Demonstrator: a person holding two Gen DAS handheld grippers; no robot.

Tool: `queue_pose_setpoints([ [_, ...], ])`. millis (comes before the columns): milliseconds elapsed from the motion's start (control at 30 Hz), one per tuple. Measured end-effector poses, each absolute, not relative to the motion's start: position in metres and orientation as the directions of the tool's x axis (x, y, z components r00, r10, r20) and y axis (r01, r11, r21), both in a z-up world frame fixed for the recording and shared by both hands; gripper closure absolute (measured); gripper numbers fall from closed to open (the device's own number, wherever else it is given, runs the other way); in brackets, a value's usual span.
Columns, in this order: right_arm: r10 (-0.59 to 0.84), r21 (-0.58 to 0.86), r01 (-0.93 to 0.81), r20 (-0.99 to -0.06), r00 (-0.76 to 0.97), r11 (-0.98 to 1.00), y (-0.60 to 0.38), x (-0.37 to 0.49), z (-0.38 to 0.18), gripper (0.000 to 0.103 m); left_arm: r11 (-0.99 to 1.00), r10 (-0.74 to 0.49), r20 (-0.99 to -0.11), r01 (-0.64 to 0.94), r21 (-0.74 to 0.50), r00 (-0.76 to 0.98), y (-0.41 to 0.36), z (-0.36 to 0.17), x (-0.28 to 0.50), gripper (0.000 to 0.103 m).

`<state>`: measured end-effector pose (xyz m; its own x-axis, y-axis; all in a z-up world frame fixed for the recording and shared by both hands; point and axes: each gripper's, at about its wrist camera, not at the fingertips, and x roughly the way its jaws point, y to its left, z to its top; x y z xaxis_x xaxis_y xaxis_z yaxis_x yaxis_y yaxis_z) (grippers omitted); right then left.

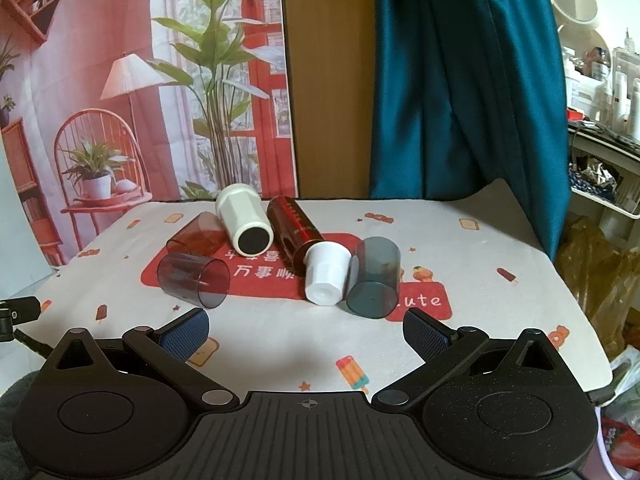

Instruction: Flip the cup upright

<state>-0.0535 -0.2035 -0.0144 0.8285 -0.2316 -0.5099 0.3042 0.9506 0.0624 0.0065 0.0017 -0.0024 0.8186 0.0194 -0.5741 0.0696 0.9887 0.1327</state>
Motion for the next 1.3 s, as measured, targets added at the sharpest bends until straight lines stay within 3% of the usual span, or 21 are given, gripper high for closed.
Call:
queue_pose_setpoints([
  [1300, -0.217, 0.09, 0.31, -0.533, 0.818, 0.946, -0.209, -0.0499, -0.0159, 0.0, 0.989, 0.03, -0.587, 0.062, 0.136, 0.809, 0.0037, -0.0045, 0.0072, 0.0],
])
